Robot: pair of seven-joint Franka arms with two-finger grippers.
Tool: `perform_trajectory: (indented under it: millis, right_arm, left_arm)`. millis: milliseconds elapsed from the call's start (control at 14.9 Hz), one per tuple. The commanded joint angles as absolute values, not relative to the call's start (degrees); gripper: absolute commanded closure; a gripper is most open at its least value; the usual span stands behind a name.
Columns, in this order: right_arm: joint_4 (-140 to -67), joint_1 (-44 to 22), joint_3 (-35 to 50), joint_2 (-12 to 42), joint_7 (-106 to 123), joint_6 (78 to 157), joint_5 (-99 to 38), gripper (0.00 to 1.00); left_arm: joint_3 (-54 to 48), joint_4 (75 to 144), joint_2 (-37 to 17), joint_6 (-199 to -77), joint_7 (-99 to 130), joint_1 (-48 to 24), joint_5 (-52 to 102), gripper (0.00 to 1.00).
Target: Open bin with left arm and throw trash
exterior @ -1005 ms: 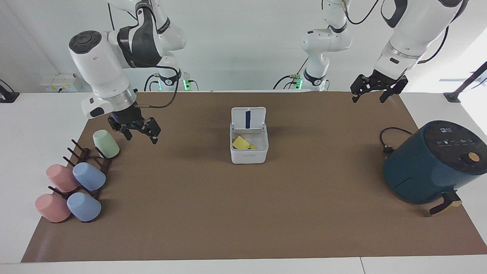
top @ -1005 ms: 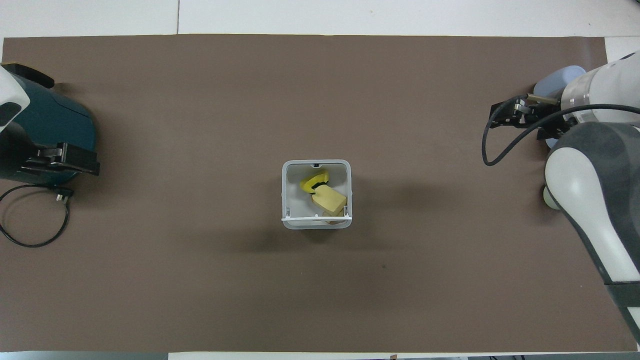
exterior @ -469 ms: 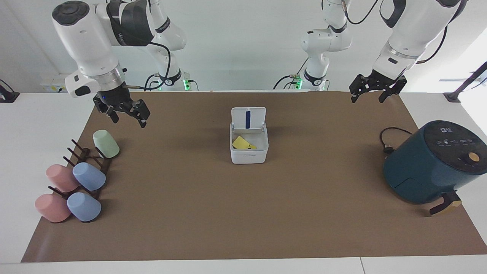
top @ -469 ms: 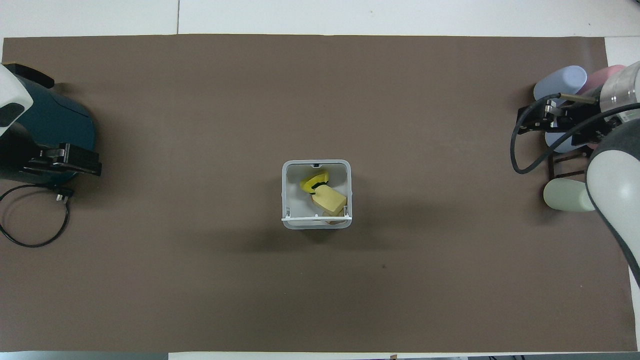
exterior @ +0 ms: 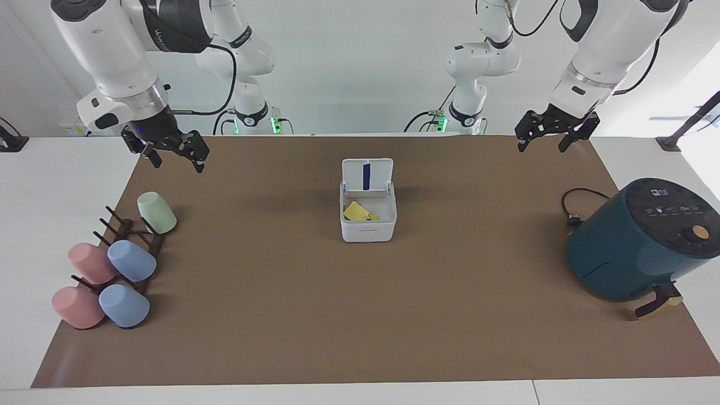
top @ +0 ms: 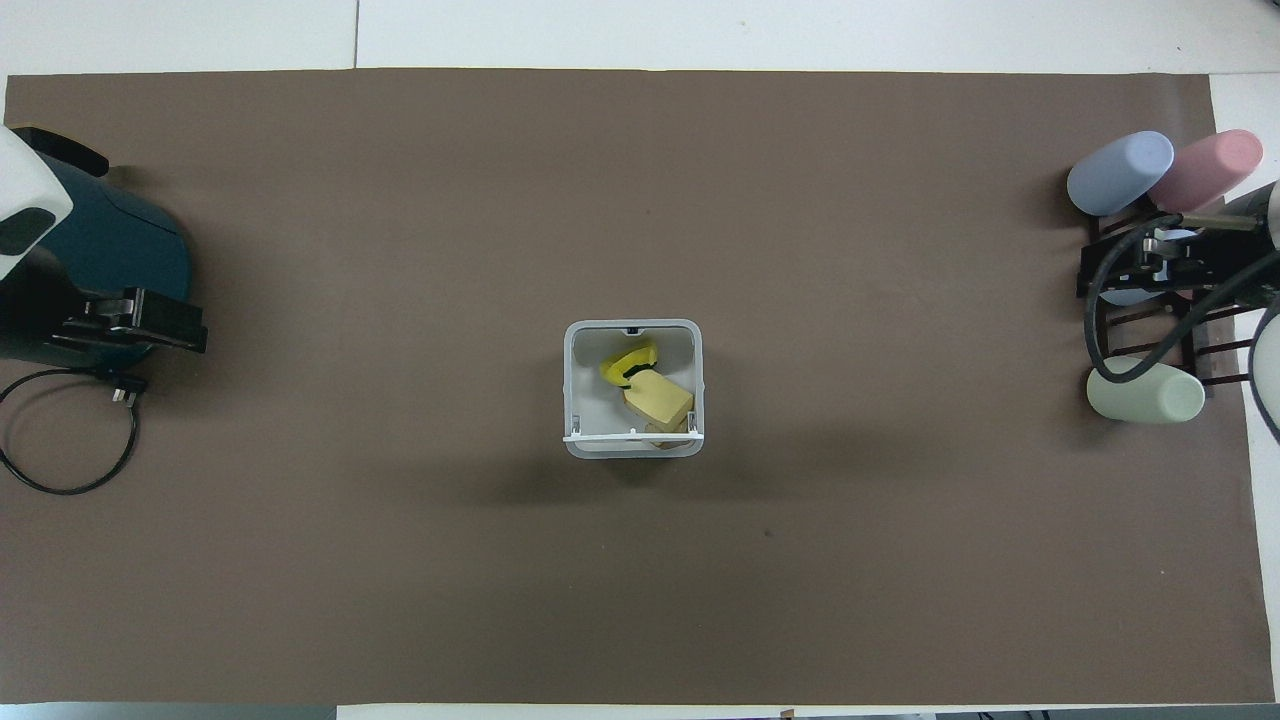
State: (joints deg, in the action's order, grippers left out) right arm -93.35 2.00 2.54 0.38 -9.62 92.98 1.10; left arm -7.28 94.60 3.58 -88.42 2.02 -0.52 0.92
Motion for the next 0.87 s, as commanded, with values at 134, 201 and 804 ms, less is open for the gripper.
perform_trajectory:
  millis: [134,201,804]
  right_arm:
    - [-95.01,2.46,3.34,-1.05,-8.79,92.55,1.58,0.00]
    - [-95.10,2.29,3.34,-1.14,-8.88,92.46,1.58,0.00]
    - [-95.19,2.29,3.43,-1.06,-8.70,93.08,1.58,0.00]
  left_arm:
    - [-7.56,95.54,4.57,-88.59,1.76,-0.35,-0.18,0.00]
    - [-7.56,95.54,4.57,-88.59,1.76,-0.35,-0.18,0.00]
    - [-7.56,95.54,4.57,-88.59,1.76,-0.35,-0.18,0.00]
